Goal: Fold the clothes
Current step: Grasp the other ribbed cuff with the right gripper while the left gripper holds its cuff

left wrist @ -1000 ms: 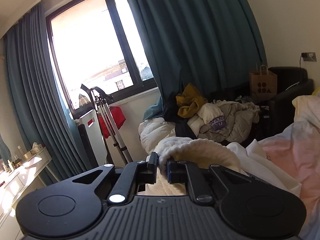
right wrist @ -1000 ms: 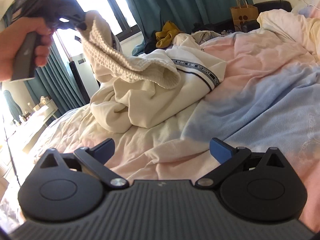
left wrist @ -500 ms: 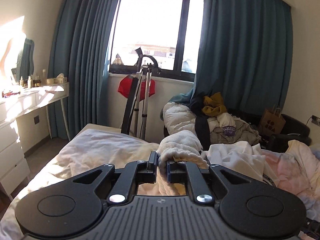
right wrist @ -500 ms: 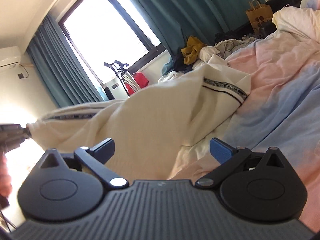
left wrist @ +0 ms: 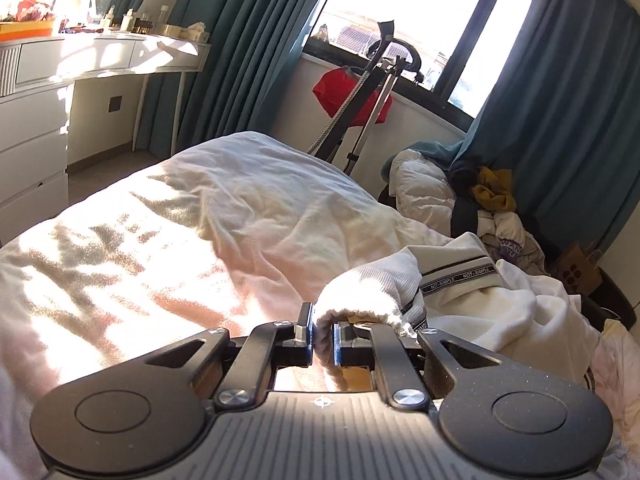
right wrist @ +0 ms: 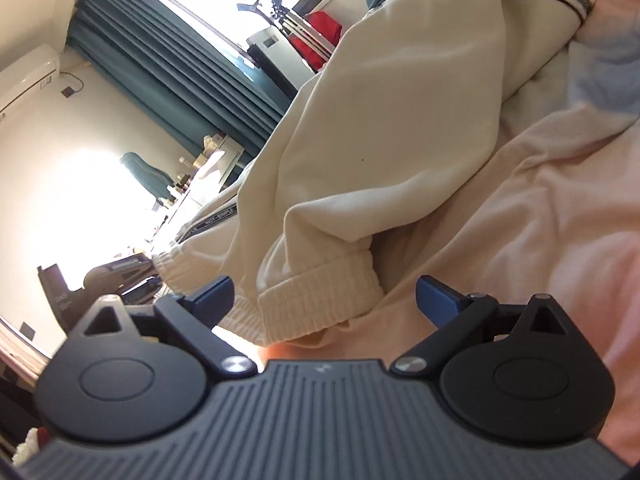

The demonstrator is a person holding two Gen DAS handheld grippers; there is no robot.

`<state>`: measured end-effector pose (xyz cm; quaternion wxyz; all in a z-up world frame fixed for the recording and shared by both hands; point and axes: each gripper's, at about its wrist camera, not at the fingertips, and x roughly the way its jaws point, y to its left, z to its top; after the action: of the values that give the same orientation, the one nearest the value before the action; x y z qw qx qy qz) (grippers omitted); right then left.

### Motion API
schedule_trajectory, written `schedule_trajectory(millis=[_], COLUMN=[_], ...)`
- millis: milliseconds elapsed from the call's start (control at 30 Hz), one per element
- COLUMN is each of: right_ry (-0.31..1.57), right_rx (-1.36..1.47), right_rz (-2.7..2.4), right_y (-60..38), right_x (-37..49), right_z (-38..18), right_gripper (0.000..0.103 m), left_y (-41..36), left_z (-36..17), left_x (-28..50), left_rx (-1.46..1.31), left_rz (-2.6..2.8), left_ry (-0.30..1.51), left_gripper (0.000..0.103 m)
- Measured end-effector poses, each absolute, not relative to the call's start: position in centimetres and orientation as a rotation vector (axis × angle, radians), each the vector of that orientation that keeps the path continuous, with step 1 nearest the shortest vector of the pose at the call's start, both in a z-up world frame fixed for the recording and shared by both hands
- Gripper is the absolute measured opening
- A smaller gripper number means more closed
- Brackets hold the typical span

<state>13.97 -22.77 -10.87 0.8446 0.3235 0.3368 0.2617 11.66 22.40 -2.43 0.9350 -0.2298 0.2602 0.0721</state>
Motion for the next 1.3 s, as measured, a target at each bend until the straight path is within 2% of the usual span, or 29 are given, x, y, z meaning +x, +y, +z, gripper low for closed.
schedule_trajectory(millis=[33, 67, 100, 267, 333, 367, 400, 467, 567, 933, 967, 1067, 1300], right_ry=[0.714, 0.717, 0.720, 0.739, 0.739, 0.738, 0.737, 0.735, 0.733, 0.724, 0.738, 0.797, 0.921], right_rx=[0.671, 0.660, 0.648, 0.608, 0.616, 0.619, 0.622, 0.628, 0.638, 0.670, 0.665, 0.653, 0.720], right_rz=[0.554, 0.556, 0.557, 0.571, 0.583, 0.588, 0.594, 0.606, 0.623, 0.687, 0.677, 0.635, 0.554], right_y=[-22.3, -21.9, -21.4, -19.4, -19.4, -19.4, -19.4, -19.4, -19.5, -19.7, -19.7, -19.7, -20.3], right_x=[14.4, 14.8, 15.2, 17.3, 16.6, 16.2, 15.8, 15.1, 13.9, 9.3, 8.9, 8.3, 9.5], right_z=[-11.0, -11.2, -11.3, -12.2, -11.5, -11.1, -10.7, -9.9, -8.8, -4.6, -4.9, -6.4, -10.5], right_gripper=[0.092, 0.079, 0.075, 0.075, 0.070, 0.059, 0.054, 0.043, 0.033, 0.026, 0.026, 0.026, 0.027], left_y=[23.1, 23.7, 24.1, 24.8, 24.9, 25.0, 25.1, 24.8, 24.6, 22.8, 22.7, 22.6, 21.9], left_z=[-2.8, -3.0, -3.2, -4.2, -4.5, -4.5, -4.6, -4.5, -4.5, -4.6, -4.6, -4.6, -2.9], left_x=[11.8, 11.9, 12.0, 12.7, 12.9, 12.8, 12.8, 13.6, 14.0, 12.7, 12.4, 11.1, 8.1], left_rx=[-0.494, -0.513, -0.528, -0.564, -0.576, -0.584, -0.590, -0.602, -0.608, -0.519, -0.529, -0.577, -0.603], left_rz=[0.145, 0.141, 0.139, 0.149, 0.152, 0.152, 0.153, 0.151, 0.145, 0.158, 0.159, 0.173, 0.176], left_ry=[0.536, 0.534, 0.535, 0.553, 0.558, 0.558, 0.559, 0.563, 0.555, 0.639, 0.644, 0.655, 0.643], left_gripper=[0.010, 0.010, 0.010, 0.010, 0.010, 0.010, 0.010, 0.010, 0.010, 0.023, 0.026, 0.044, 0.045])
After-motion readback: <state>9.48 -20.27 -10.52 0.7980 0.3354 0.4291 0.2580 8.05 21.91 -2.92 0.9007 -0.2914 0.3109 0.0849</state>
